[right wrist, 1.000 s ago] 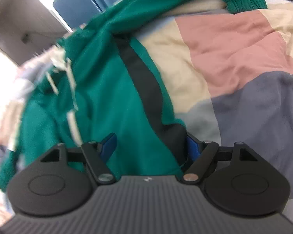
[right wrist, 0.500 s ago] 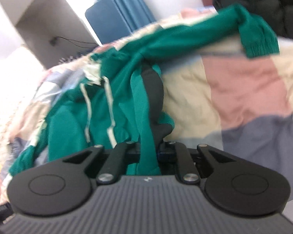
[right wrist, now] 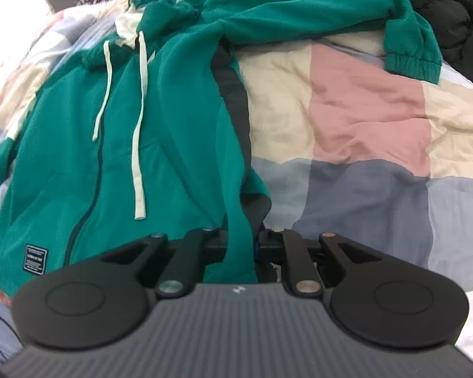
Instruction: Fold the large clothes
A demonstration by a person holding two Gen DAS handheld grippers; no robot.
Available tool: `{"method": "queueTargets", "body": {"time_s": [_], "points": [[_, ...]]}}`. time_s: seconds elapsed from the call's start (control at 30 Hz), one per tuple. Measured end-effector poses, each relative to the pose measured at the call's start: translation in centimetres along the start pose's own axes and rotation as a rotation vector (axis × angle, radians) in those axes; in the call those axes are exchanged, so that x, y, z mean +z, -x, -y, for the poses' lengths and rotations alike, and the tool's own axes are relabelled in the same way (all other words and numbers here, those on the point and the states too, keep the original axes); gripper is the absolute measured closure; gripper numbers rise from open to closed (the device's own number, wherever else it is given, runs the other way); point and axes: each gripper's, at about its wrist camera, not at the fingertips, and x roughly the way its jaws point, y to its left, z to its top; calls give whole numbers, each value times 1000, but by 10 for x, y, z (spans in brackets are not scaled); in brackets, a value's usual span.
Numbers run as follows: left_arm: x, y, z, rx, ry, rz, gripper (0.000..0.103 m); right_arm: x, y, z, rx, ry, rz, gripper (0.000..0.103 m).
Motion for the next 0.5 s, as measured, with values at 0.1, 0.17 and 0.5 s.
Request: {"method": "queueTargets", "body": {"time_s": [0.1,0.17,0.5], "points": [[-1,6,4,13,-20,-5,86,-2,5,-2,2,16,15,81],[0,10,9,41,-41,5,54,-2,9,-1,-2,7,16,69],[19,35,84,-11,-186,221,45,5,43,-35,88,23,175,47]]}}
